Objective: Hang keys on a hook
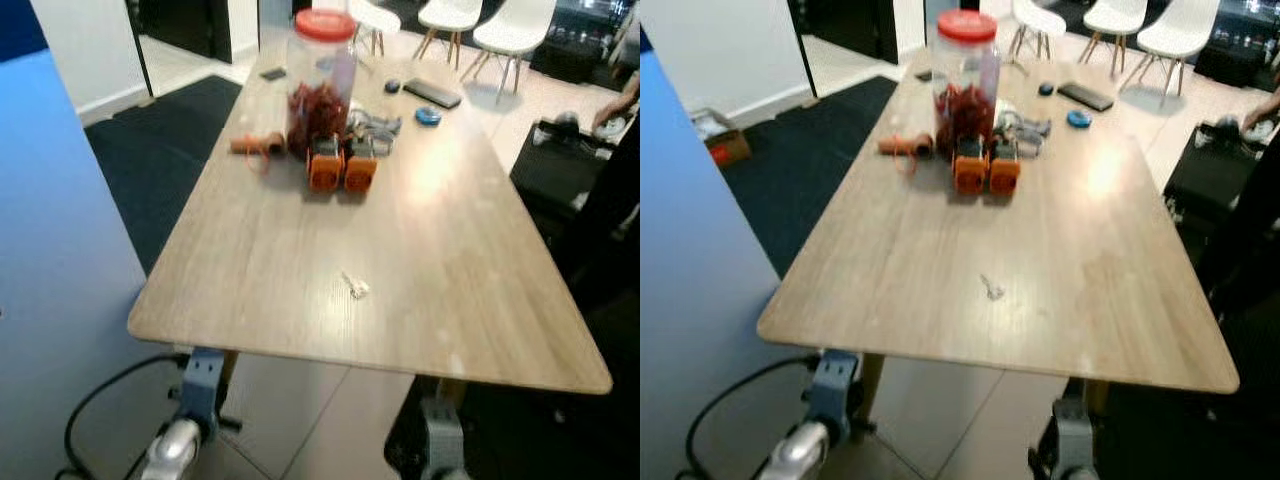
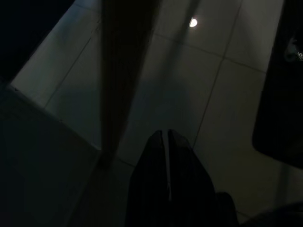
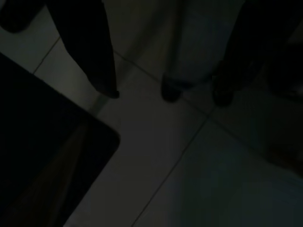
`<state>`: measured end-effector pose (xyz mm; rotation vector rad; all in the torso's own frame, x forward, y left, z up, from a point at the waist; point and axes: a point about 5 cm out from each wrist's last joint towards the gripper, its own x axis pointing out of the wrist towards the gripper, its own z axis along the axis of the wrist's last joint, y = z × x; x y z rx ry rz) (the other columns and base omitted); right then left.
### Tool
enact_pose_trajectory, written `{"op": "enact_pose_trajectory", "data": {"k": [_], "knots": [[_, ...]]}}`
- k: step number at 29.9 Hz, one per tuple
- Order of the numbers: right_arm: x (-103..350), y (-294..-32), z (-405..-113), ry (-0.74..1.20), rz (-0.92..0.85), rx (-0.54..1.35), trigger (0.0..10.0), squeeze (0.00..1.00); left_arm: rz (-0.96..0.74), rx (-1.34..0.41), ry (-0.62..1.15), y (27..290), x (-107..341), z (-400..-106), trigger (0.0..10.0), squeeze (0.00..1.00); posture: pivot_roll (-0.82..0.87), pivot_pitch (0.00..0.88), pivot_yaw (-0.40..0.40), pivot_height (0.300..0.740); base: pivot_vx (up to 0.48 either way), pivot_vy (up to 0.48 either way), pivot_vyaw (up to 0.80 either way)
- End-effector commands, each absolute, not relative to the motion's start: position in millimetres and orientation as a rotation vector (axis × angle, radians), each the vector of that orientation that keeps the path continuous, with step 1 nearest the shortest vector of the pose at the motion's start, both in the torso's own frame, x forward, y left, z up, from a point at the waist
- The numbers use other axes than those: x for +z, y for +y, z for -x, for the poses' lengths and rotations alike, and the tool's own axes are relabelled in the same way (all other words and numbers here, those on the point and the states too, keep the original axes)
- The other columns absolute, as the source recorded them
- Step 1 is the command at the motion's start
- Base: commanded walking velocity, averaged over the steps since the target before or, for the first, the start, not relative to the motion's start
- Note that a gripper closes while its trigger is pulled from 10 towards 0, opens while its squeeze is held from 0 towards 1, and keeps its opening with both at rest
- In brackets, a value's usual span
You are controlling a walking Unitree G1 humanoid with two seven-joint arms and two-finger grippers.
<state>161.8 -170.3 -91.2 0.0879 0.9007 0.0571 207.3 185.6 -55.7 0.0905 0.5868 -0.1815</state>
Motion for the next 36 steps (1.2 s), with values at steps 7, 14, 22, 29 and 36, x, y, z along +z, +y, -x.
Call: {"op": "enact_pose_trajectory", "data": {"k": [7, 14, 22, 29, 36], "knots": [[-96.2, -176.2, -149.4, 0.948, -0.089, 0.031, 10.0, 0.00, -0.142, -0.203, 0.597, 186.2, -54.5, -211.6, 10.0, 0.00, 0.09, 0.030, -0.050, 0.740, 0.000, -0.121, 0.00], [-97.0, -176.0, -147.8, 0.955, -0.088, 0.031, 10.0, 0.00, -0.163, -0.202, 0.584, 186.8, -52.7, -214.0, 10.0, 0.00, 0.08, 0.027, -0.049, 0.740, 0.000, 0.000, 0.00], [-97.4, -176.8, -146.6, 0.961, -0.082, 0.034, 10.0, 0.00, -0.192, -0.177, 0.531, 188.7, -45.9, -222.0, 10.0, 0.00, 0.09, 0.013, -0.052, 0.740, 0.000, 0.000, 0.00], [-97.1, -177.0, -146.7, 0.954, -0.076, 0.048, 10.0, 0.00, -0.389, -0.425, 0.539, 195.1, -43.2, -219.2, 10.0, 0.00, 0.08, 0.011, -0.048, 0.740, 0.000, 0.000, 0.00], [-96.7, -188.1, -142.7, 0.950, -0.067, 0.032, 10.0, 0.00, -0.474, -0.543, 0.463, 238.2, -25.4, -207.0, 10.0, 0.00, 0.08, 0.015, -0.043, 0.740, 0.000, 0.000, 0.00]]}}
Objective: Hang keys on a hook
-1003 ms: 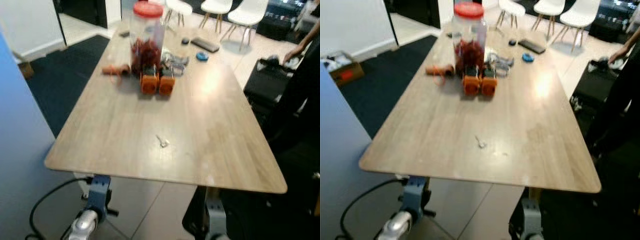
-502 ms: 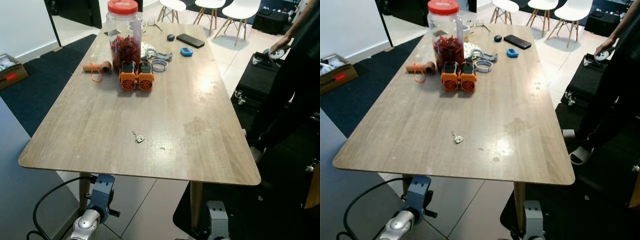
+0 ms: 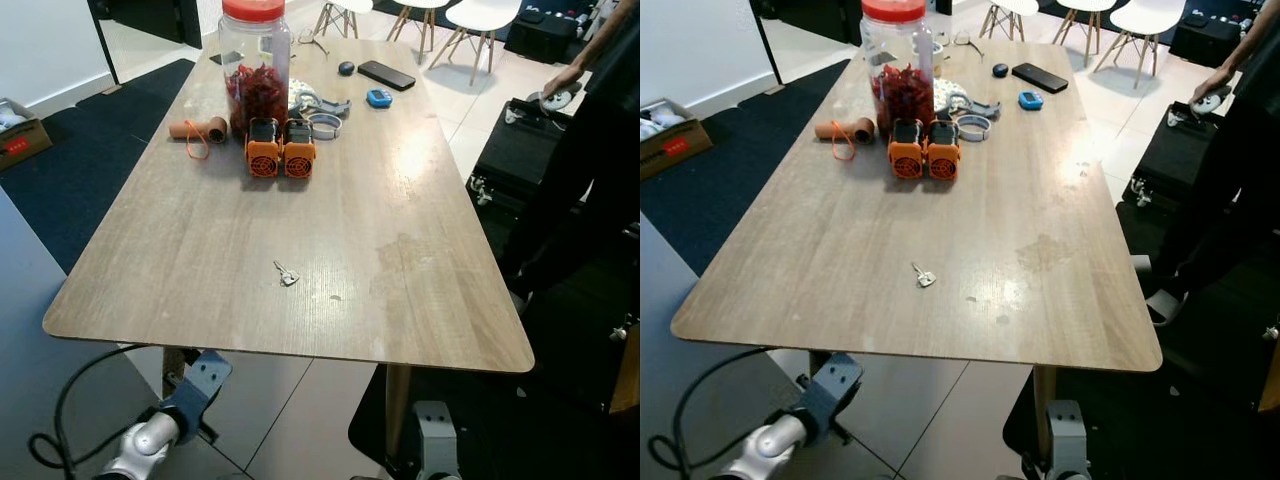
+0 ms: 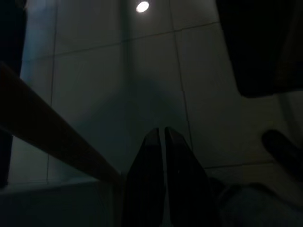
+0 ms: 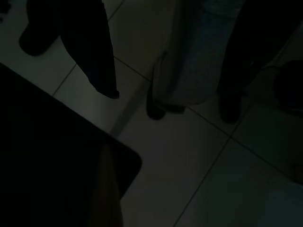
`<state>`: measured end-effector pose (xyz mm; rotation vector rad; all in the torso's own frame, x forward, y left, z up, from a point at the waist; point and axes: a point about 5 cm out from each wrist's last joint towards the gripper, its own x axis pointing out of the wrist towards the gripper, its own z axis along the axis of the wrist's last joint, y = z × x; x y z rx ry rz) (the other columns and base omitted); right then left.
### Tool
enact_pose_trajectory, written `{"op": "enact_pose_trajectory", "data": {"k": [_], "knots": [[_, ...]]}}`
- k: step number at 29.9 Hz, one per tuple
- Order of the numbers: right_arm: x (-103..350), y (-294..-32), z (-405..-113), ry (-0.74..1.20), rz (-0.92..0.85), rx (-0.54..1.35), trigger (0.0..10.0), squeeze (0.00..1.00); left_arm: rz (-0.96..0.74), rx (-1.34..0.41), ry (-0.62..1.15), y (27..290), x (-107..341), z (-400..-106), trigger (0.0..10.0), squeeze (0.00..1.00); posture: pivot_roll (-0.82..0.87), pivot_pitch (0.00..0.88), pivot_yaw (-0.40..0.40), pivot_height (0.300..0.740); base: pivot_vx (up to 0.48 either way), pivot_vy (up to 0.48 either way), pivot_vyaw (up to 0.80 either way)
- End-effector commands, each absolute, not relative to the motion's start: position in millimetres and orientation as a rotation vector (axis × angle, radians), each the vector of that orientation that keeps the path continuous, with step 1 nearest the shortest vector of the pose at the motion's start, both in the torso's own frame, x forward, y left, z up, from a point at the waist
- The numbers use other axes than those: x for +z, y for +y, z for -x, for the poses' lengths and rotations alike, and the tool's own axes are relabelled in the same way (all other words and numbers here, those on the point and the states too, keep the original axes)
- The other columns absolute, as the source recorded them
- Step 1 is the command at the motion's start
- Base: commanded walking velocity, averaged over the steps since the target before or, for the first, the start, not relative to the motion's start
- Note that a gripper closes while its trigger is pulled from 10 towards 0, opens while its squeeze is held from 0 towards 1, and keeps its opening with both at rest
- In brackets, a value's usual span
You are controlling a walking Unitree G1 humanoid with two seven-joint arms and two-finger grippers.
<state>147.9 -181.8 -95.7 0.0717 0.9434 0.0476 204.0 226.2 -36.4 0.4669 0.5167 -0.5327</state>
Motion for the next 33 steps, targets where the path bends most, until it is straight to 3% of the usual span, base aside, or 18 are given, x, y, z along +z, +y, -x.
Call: {"op": "enact_pose_trajectory", "data": {"k": [1, 6, 7, 10, 20, 33], "knots": [[-96.7, -188.1, -142.7, 0.950, -0.067, 0.032, 10.0, 0.00, -0.474, -0.543, 0.463, 238.2, -25.4, -207.0, 10.0, 0.00, 0.08, 0.015, -0.043, 0.740, 0.000, 0.000, 0.00], [-97.3, -189.7, -140.0, 0.952, -0.066, 0.031, 10.0, 0.00, -0.476, -0.582, 0.506, 259.3, -22.4, -193.3, 10.0, 0.00, 0.08, 0.019, -0.044, 0.740, 0.000, 0.000, 0.00], [-97.9, -189.6, -138.2, 0.955, -0.068, 0.033, 10.0, 0.00, -0.467, -0.528, 0.529, 275.3, -21.0, -183.5, 10.0, 0.00, 0.09, 0.026, -0.046, 0.740, 0.000, 0.000, 0.00], [-98.5, -189.4, -136.2, 0.960, -0.071, 0.036, 10.0, 0.00, -0.441, -0.504, 0.520, 285.9, -18.3, -172.9, 10.0, 0.00, 0.09, 0.027, -0.047, 0.740, 0.000, 0.000, 0.00], [-99.7, -188.5, -133.3, 0.971, -0.076, 0.046, 10.0, 0.00, -0.289, -0.687, 0.379, 291.2, 6.3, -143.6, 10.0, 0.00, 0.10, 0.036, -0.057, 0.740, 0.000, 0.000, 0.00], [-99.4, -188.9, -134.2, 0.972, -0.077, 0.051, 10.0, 0.00, -0.165, -0.811, 0.112, 281.7, 74.4, -169.5, 10.0, 0.00, 0.11, 0.051, -0.063, 0.740, 0.000, 0.000, 0.00]]}}
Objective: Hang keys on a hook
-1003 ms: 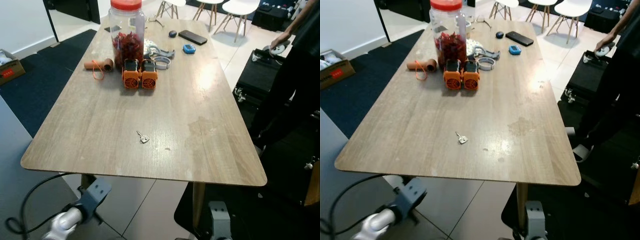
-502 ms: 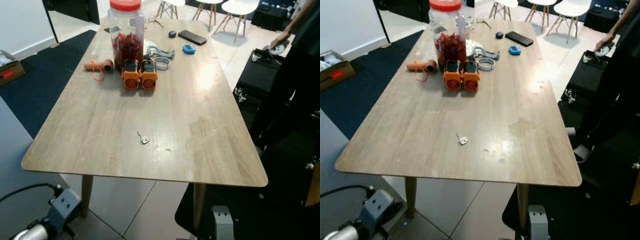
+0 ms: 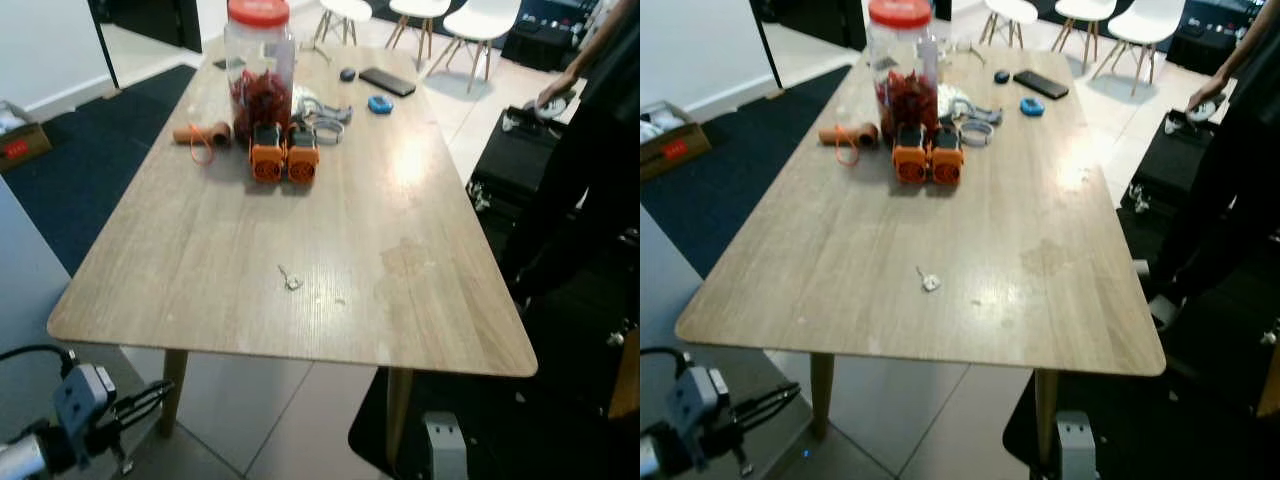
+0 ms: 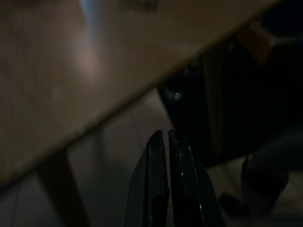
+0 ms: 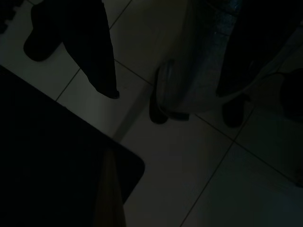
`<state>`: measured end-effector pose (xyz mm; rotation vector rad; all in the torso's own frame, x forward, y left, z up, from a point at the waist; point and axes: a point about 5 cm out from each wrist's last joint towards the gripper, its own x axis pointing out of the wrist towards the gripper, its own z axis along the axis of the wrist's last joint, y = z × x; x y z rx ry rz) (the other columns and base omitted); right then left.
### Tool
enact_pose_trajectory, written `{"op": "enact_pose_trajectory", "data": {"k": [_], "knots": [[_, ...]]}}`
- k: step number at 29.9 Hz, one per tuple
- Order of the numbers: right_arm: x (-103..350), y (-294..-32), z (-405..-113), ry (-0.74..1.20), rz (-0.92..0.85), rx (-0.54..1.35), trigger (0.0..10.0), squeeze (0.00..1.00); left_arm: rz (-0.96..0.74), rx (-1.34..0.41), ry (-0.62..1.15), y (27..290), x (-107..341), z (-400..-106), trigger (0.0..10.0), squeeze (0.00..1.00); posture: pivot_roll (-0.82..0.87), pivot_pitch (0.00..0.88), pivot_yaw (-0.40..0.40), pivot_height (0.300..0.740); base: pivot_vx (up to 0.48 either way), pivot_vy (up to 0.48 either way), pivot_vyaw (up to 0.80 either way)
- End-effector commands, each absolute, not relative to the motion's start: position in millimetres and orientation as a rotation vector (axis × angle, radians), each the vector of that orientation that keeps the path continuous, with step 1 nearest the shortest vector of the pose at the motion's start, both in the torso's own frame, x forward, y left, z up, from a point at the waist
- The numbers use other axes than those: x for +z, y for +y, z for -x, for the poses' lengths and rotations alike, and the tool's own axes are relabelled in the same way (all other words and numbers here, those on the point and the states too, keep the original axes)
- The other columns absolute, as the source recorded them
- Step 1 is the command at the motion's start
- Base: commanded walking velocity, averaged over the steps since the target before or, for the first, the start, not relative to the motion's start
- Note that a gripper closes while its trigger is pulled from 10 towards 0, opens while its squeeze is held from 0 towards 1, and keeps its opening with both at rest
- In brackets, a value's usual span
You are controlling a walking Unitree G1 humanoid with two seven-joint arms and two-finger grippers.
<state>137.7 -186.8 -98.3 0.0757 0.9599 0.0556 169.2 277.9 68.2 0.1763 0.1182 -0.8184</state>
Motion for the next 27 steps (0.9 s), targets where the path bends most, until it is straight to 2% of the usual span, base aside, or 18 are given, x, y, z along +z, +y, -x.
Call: {"op": "enact_pose_trajectory", "data": {"k": [1, 7, 10, 11, 12, 13, 16, 18, 27], "knots": [[-99.4, -188.8, -134.2, 0.973, -0.077, 0.052, 10.0, 0.00, -0.159, -0.810, 0.098, 280.5, 76.8, -170.7, 10.0, 0.00, 0.11, 0.051, -0.063, 0.740, 0.000, 0.000, 0.00], [-99.7, -187.3, -134.1, 0.975, -0.078, 0.059, 10.0, 0.00, -0.070, -0.768, 0.008, 273.9, 99.9, -180.4, 10.0, 0.00, 0.11, 0.056, -0.067, 0.740, 0.000, 0.000, 0.00], [-99.8, -186.5, -134.0, 0.977, -0.078, 0.063, 10.0, 0.00, -0.001, -0.704, -0.055, 262.3, 111.3, -192.8, 10.0, 0.00, 0.13, 0.061, -0.071, 0.740, 0.000, 0.000, 0.00], [-100.0, -185.6, -134.1, 0.979, -0.078, 0.068, 10.0, 0.00, 0.062, -0.619, -0.139, 251.6, 119.4, -204.8, 10.0, 0.00, 0.13, 0.061, -0.070, 0.740, 0.000, 0.000, 0.00], [-100.0, -185.6, -134.1, 0.979, -0.078, 0.068, 10.0, 0.00, 0.062, -0.619, -0.139, 251.6, 119.4, -204.8, 10.0, 0.00, 0.13, 0.061, -0.070, 0.740, 0.000, 0.000, 0.00], [-99.9, -185.0, -134.6, 0.980, -0.079, 0.070, 10.0, 0.00, 0.098, -0.548, -0.165, 244.4, 118.4, -213.9, 10.0, 0.00, 0.13, 0.060, -0.071, 0.740, 0.000, 0.000, 0.00], [-99.8, -184.2, -135.3, 0.979, -0.080, 0.071, 10.0, 0.00, 0.113, -0.508, -0.140, 233.3, 110.9, -222.3, 10.0, 0.00, 0.13, 0.059, -0.073, 0.740, 0.000, 0.000, 0.00], [-99.5, -182.9, -136.7, 0.977, -0.082, 0.073, 10.0, 0.00, 0.129, -0.522, -0.094, 216.0, 98.1, -228.2, 10.0, 0.00, 0.13, 0.057, -0.071, 0.740, 0.000, 0.000, 0.00], [-98.2, -180.3, -141.8, 0.967, -0.086, 0.072, 10.0, 0.00, 0.034, -0.420, 0.122, 200.0, 52.3, -240.3, 10.0, 0.00, 0.12, 0.046, -0.074, 0.740, 0.000, 0.000, 0.00]]}}
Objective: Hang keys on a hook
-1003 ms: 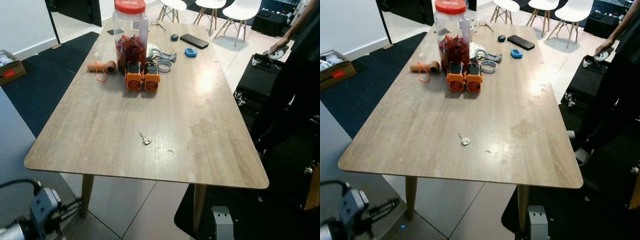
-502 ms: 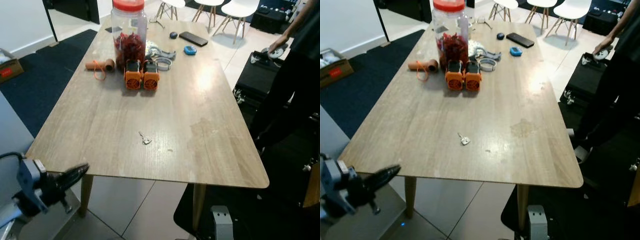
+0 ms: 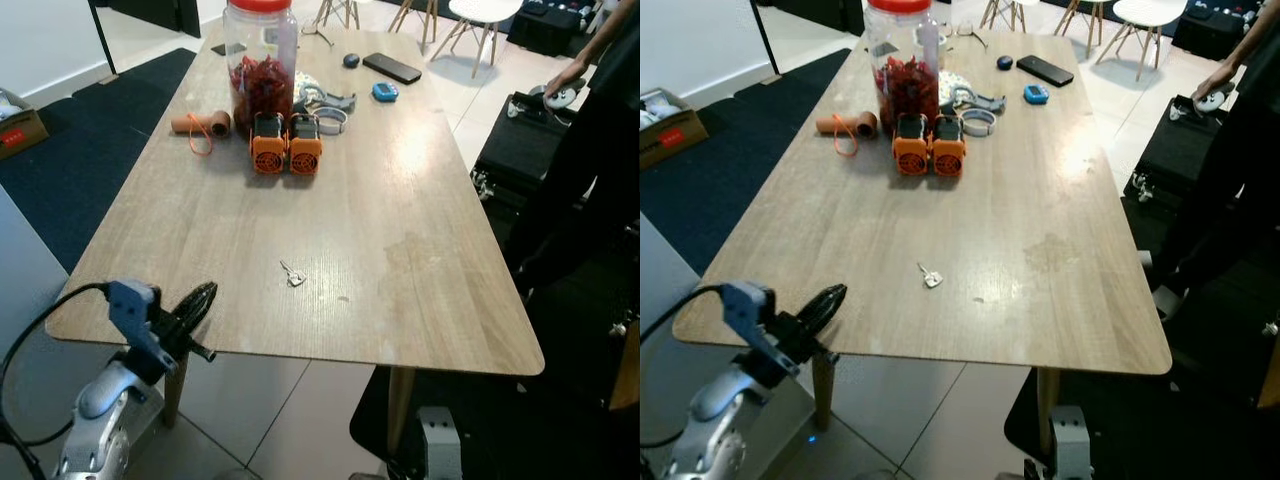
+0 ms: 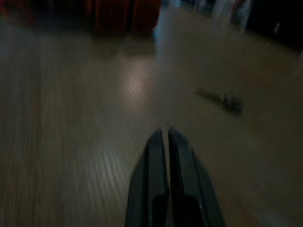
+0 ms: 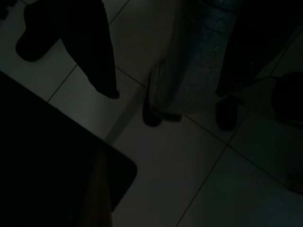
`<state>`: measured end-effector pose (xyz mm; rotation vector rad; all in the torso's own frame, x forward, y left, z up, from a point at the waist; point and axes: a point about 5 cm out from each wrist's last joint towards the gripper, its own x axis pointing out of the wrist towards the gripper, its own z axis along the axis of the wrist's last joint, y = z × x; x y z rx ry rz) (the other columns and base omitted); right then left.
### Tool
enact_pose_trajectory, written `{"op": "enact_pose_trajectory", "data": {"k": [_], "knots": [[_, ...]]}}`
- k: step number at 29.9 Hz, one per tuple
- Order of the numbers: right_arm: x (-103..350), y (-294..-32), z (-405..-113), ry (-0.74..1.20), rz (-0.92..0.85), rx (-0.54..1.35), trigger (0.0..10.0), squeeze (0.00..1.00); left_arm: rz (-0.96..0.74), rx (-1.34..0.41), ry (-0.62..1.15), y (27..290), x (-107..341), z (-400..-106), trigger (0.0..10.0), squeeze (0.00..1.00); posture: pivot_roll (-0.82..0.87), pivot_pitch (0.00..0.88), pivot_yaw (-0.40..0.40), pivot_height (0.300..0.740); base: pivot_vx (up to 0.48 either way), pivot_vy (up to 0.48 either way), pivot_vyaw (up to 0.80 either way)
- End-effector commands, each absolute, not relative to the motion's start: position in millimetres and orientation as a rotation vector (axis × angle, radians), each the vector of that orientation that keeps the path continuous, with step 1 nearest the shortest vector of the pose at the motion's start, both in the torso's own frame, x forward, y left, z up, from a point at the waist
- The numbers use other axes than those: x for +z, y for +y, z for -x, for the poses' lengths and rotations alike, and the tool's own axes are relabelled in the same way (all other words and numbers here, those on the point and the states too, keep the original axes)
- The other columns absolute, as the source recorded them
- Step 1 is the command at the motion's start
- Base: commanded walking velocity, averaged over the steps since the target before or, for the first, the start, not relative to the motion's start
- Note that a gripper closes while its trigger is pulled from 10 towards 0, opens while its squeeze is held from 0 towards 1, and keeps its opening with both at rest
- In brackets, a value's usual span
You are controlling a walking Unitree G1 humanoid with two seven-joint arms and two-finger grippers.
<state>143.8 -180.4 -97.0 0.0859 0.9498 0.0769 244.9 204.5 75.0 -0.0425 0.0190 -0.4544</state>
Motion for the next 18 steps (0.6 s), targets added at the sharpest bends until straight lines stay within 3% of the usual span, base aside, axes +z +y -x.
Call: {"op": "enact_pose_trajectory", "data": {"k": [1, 8, 18], "knots": [[-98.0, -179.9, -142.5, 0.966, -0.085, 0.073, 10.0, 0.00, 0.030, -0.402, 0.132, 197.8, 49.5, -242.3, 10.0, 0.00, 0.12, 0.047, -0.074, 0.740, 0.000, 0.000, 0.00], [-97.3, -179.8, -144.9, 0.963, -0.082, 0.073, 10.0, 0.00, 0.027, -0.393, 0.079, 188.1, 54.3, -249.3, 10.0, 0.00, 0.12, 0.039, -0.075, 0.740, 0.000, 0.000, 0.00], [-96.0, -182.5, -147.6, 0.957, -0.075, 0.078, 10.0, 0.00, -0.023, -0.686, -0.025, 140.0, 77.3, -246.4, 10.0, 0.00, 0.12, 0.032, -0.077, 0.740, 0.000, 0.000, 0.00]]}}
